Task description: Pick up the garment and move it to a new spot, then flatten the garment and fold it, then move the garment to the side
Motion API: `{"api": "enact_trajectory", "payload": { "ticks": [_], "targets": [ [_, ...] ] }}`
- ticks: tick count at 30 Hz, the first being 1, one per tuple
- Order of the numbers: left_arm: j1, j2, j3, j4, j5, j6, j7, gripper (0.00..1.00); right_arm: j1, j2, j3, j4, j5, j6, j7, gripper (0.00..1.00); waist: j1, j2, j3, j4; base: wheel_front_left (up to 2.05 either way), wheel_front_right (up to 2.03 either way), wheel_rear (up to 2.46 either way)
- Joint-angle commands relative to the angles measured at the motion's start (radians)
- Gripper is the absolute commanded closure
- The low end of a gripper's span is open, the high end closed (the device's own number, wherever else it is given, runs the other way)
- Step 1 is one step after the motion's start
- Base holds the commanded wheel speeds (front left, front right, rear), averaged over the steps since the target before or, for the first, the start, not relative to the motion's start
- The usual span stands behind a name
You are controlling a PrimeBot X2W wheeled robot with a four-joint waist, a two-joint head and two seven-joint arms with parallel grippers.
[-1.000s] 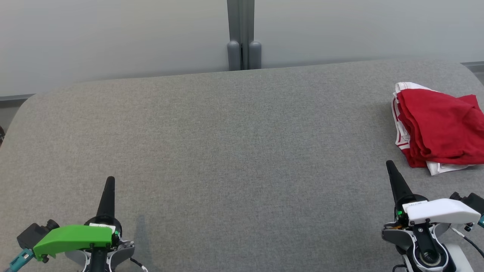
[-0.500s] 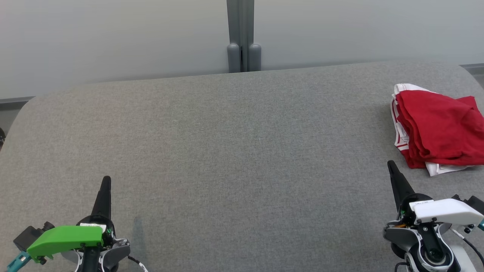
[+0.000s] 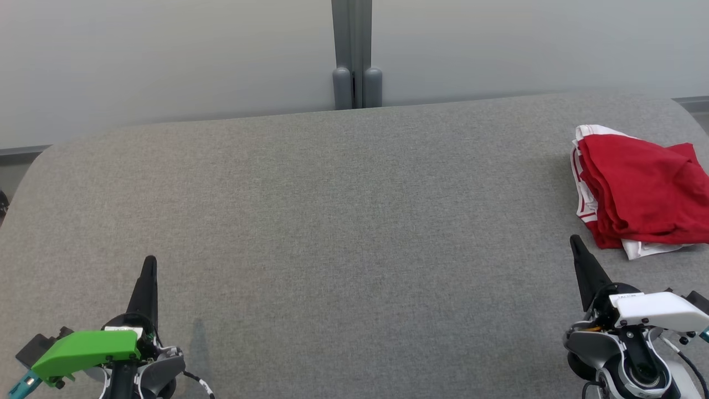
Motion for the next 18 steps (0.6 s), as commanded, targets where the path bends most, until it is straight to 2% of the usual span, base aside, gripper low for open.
{"api": "enact_trajectory", "payload": {
  "ticks": [1,8,18],
  "targets": [
    [-0.016,0.003,0.008,0.003,-0.023,-0.008,0.006,1.00,-0.013,-0.001,-0.004,0.003,0.020,0.001,0.008,1.00,0.0000,0.0000,-0.001,0.000,0.00,0.00,0.00],
    [-0.019,0.001,0.019,0.008,-0.061,-0.011,0.019,1.00,-0.013,0.001,-0.012,0.007,0.062,0.001,0.021,1.00,0.0000,0.0000,-0.005,0.000,0.00,0.00,0.00],
    [-0.018,-0.003,0.022,0.008,-0.052,-0.010,0.022,1.00,-0.011,0.004,-0.015,0.007,0.054,0.001,0.025,1.00,0.0000,0.0000,-0.005,0.000,0.00,0.00,0.00]
  ]
}}
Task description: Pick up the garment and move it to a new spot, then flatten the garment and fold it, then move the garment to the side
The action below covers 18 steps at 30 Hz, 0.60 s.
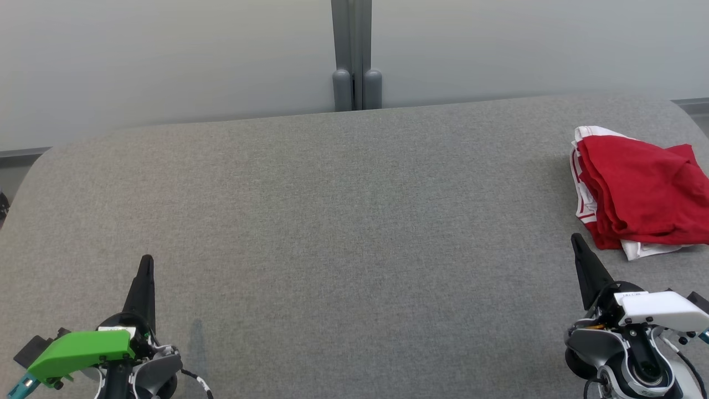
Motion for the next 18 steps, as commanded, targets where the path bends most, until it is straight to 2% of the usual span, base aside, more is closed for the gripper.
{"api": "enact_trajectory", "payload": {
  "ticks": [1,18],
  "targets": [
    [-0.013,0.000,0.004,0.001,-0.001,-0.004,0.004,1.00,-0.005,0.001,-0.003,0.002,0.000,0.000,0.008,1.00,0.0000,-0.0001,0.000,0.000,0.00,0.00,0.00],
    [-0.014,-0.005,0.010,0.002,0.006,-0.004,0.009,1.00,-0.006,0.005,-0.009,0.002,-0.007,0.000,0.010,1.00,0.0000,-0.0001,0.000,0.000,0.00,0.00,0.00]
  ]
}}
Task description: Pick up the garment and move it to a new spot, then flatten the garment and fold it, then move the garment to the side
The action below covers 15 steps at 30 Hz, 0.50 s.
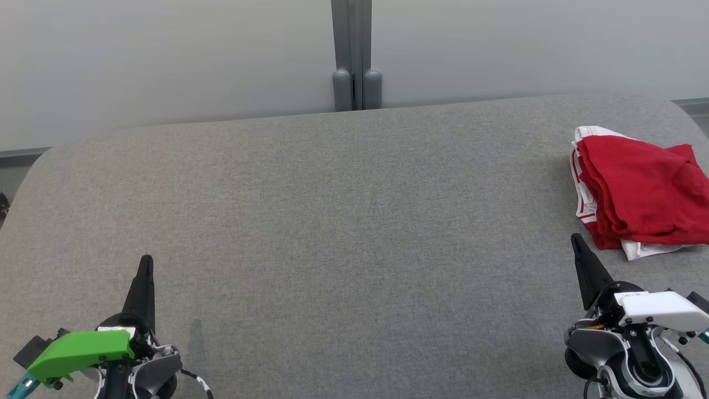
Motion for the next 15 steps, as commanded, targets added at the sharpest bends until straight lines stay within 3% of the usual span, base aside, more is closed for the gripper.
{"api": "enact_trajectory", "payload": {
  "ticks": [1,15],
  "targets": [
    [-0.014,-0.001,0.003,0.002,0.003,-0.004,0.003,1.00,-0.005,0.002,-0.003,0.002,-0.005,0.000,0.003,1.00,0.0000,0.0000,0.000,0.000,0.00,0.00,0.00],
    [-0.014,-0.004,0.008,0.002,0.008,-0.004,0.007,1.00,-0.006,0.004,-0.007,0.002,-0.009,0.000,0.007,1.00,0.0000,0.0000,0.000,0.000,0.00,0.00,0.00]
  ]
}}
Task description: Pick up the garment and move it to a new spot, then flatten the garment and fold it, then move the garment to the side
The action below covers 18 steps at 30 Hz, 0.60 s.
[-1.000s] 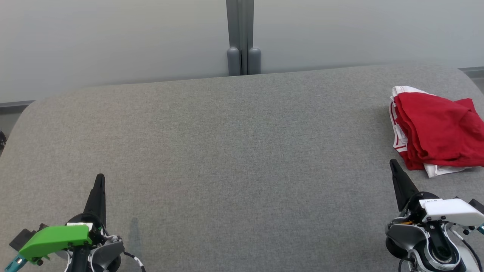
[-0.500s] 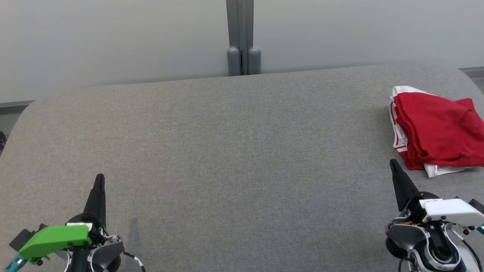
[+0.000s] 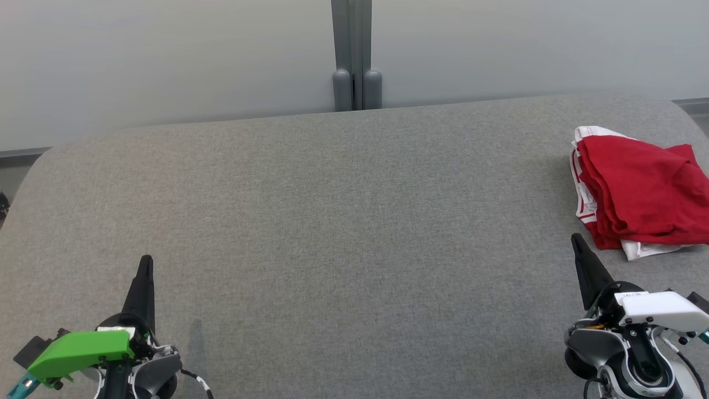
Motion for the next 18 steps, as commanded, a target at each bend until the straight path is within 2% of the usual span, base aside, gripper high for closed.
{"api": "enact_trajectory", "payload": {
  "ticks": [1,18],
  "targets": [
    [-0.014,-0.001,0.004,0.001,0.007,-0.004,0.005,1.00,-0.005,0.002,-0.003,0.002,-0.006,0.001,0.006,1.00,0.0000,-0.0001,0.000,0.000,0.00,0.00,0.00],
    [-0.015,-0.003,0.008,0.002,0.009,-0.004,0.006,1.00,-0.006,0.004,-0.007,0.003,-0.009,0.000,0.008,1.00,0.0000,-0.0001,0.000,0.000,0.00,0.00,0.00]
  ]
}}
